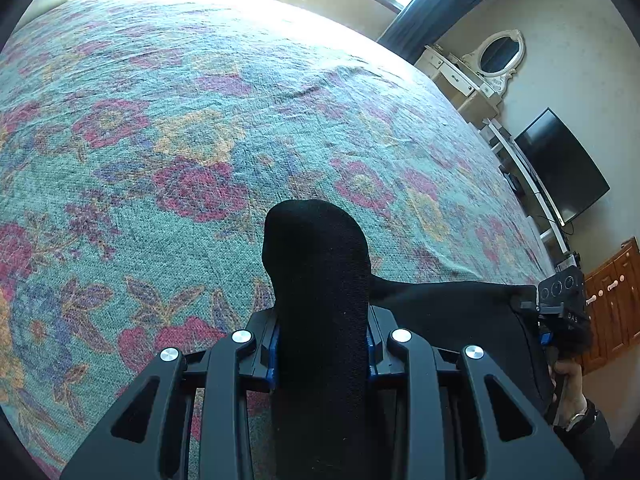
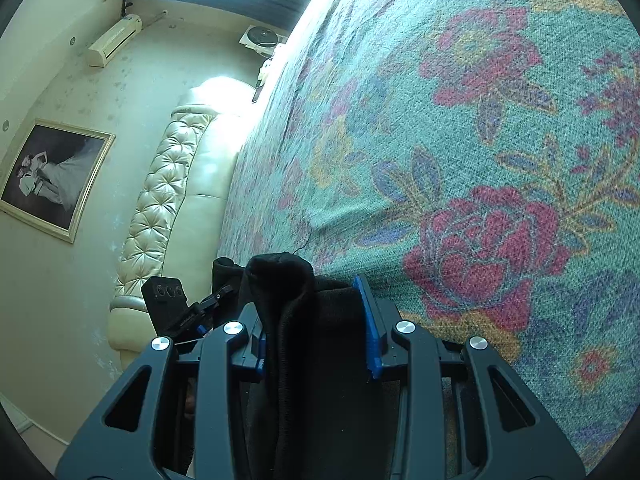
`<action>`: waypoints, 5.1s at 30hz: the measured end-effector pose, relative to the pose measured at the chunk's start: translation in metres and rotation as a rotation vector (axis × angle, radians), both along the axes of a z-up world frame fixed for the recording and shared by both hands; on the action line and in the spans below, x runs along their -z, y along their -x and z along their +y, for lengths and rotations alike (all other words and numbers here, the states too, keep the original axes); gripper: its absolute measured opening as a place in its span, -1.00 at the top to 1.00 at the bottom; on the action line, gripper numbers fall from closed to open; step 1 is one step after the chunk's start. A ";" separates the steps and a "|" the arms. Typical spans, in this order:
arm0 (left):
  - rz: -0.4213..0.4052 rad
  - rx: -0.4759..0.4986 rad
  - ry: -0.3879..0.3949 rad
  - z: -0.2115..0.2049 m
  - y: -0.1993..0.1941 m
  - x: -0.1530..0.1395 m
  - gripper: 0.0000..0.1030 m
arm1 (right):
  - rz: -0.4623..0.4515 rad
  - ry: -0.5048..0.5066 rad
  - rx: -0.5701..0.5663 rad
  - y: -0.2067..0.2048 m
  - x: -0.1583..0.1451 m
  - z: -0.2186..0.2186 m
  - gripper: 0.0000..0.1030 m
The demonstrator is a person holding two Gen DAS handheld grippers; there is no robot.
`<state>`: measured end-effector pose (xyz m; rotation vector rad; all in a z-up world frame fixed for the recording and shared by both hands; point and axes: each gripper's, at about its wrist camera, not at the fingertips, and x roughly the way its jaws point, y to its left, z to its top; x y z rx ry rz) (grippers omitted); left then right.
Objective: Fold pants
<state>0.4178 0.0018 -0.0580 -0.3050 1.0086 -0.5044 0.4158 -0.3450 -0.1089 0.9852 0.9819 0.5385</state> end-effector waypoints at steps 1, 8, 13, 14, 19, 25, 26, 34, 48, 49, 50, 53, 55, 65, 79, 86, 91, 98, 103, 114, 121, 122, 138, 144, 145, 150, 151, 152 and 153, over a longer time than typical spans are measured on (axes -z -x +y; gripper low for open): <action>0.004 -0.001 0.001 0.000 -0.001 0.002 0.39 | 0.001 -0.004 0.001 0.000 0.002 -0.001 0.33; 0.013 -0.012 0.030 0.004 -0.006 0.015 0.26 | 0.001 -0.022 0.003 0.004 0.014 -0.011 0.35; -0.004 -0.012 0.016 0.002 -0.005 0.018 0.18 | -0.009 -0.038 0.011 0.007 0.019 -0.016 0.37; -0.005 -0.015 0.022 0.003 -0.005 0.019 0.17 | -0.011 -0.039 0.011 0.007 0.019 -0.017 0.37; 0.012 -0.011 0.066 0.007 -0.005 0.019 0.08 | -0.020 -0.050 0.016 0.011 0.017 -0.022 0.36; 0.007 -0.027 0.081 0.015 0.005 0.013 -0.07 | -0.033 -0.078 0.034 0.023 0.018 -0.030 0.26; 0.005 -0.032 0.081 0.016 0.007 0.012 -0.10 | -0.033 -0.087 0.039 0.025 0.017 -0.031 0.24; 0.009 -0.078 0.128 0.043 0.031 0.009 -0.43 | -0.039 -0.148 0.087 0.057 0.017 -0.050 0.01; 0.032 -0.049 0.224 0.063 0.116 0.015 -0.58 | -0.066 0.018 0.040 0.152 -0.015 -0.023 -0.73; 0.034 -0.042 0.235 0.061 0.122 0.016 -0.58 | -0.058 0.024 0.034 0.157 -0.015 -0.019 -0.74; 0.038 -0.036 0.240 0.057 0.129 0.018 -0.59 | -0.051 0.029 0.027 0.161 -0.016 -0.015 -0.74; 0.024 -0.035 0.232 0.049 0.141 0.019 -0.62 | -0.042 0.059 0.018 0.170 -0.018 -0.006 -0.76; 0.033 -0.049 0.256 0.046 0.144 0.020 -0.62 | -0.031 0.074 0.029 0.174 -0.019 -0.002 -0.58; 0.005 -0.044 0.176 0.024 0.143 0.015 -0.44 | 0.010 -0.005 0.043 0.181 0.004 -0.019 0.36; -0.063 -0.006 0.152 0.031 0.152 0.021 -0.33 | -0.010 -0.073 0.024 0.179 0.016 -0.041 0.41; -0.072 -0.021 0.170 0.037 0.154 0.020 -0.55 | -0.009 -0.116 0.048 0.193 0.019 -0.055 0.33; -0.095 -0.055 0.166 0.038 0.162 0.017 -0.61 | -0.014 -0.195 0.116 0.219 0.018 -0.080 0.10; -0.088 -0.158 0.081 0.046 0.188 0.005 -0.68 | -0.026 -0.054 0.159 0.259 -0.006 -0.086 -0.40; -0.201 -0.271 -0.083 0.046 0.230 -0.020 -0.68 | -0.021 0.349 0.178 0.286 -0.036 -0.050 -0.70; -0.439 -0.276 -0.337 0.004 0.318 -0.072 -0.69 | -0.171 0.904 0.050 0.328 -0.074 0.066 -0.75; -0.419 -0.237 -0.411 -0.025 0.335 -0.067 -0.69 | -0.204 0.882 0.076 0.328 -0.087 0.085 -0.88; -0.413 -0.232 -0.427 -0.027 0.333 -0.065 -0.69 | -0.203 0.887 0.073 0.327 -0.089 0.088 -0.88; -0.349 -0.265 -0.428 -0.034 0.318 -0.048 -0.69 | -0.242 0.940 0.069 0.312 -0.110 0.110 -0.88; -0.325 -0.282 -0.464 -0.032 0.313 -0.049 -0.69 | -0.260 0.950 0.051 0.312 -0.113 0.119 -0.88; -0.332 -0.283 -0.453 -0.032 0.314 -0.051 -0.69 | -0.262 0.950 0.050 0.312 -0.113 0.120 -0.88; -0.371 -0.254 -0.376 -0.031 0.316 -0.061 -0.69 | -0.257 0.953 0.049 0.314 -0.113 0.121 -0.88; -0.375 -0.253 -0.371 -0.031 0.316 -0.063 -0.69 | -0.254 0.952 0.051 0.314 -0.112 0.120 -0.88; -0.379 -0.254 -0.369 -0.032 0.316 -0.064 -0.69 | -0.251 0.949 0.052 0.314 -0.112 0.119 -0.88; -0.379 -0.254 -0.369 -0.032 0.316 -0.064 -0.69 | -0.247 0.948 0.053 0.314 -0.111 0.118 -0.88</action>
